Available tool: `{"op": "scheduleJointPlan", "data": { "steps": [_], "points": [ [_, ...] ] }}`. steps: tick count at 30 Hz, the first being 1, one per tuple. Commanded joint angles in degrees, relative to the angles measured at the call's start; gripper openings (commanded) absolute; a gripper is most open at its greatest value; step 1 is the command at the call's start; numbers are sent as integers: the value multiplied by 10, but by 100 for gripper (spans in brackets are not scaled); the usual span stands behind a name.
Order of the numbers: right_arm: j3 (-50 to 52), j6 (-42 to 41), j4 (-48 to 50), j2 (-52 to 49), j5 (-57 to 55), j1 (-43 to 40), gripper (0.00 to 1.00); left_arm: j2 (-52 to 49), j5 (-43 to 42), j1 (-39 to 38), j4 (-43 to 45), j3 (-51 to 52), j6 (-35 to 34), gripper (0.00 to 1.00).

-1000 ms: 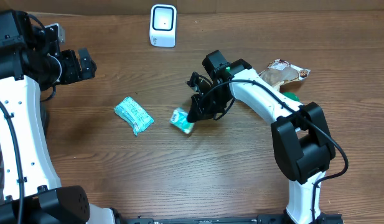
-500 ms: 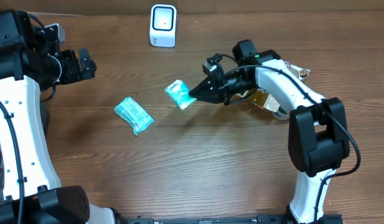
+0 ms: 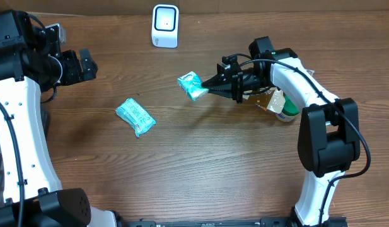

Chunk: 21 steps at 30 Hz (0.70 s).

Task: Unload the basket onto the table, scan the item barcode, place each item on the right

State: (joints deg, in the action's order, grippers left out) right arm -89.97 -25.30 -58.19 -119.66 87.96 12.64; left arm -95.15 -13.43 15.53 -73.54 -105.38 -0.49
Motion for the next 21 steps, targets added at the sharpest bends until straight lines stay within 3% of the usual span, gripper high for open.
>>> {"op": "scheduleJointPlan", "data": {
  "steps": [1,4,11,17,21],
  "points": [
    [-2,-9,4,0,20,9,4,-2,1,2,1,-12,-9,100],
    [-2,31,42,0,7,16,4,-2,1,2,1,-12,-9,100],
    [-54,24,14,0,-290,50,4,-2,1,2,1,-12,-9,100],
    [-252,23,-96,0,-519,89,4,-2,1,2,1,-12,-9,100],
    [-369,13,-109,-1,-696,112,4,-2,1,2,1,-12,-9,100]
  ]
}}
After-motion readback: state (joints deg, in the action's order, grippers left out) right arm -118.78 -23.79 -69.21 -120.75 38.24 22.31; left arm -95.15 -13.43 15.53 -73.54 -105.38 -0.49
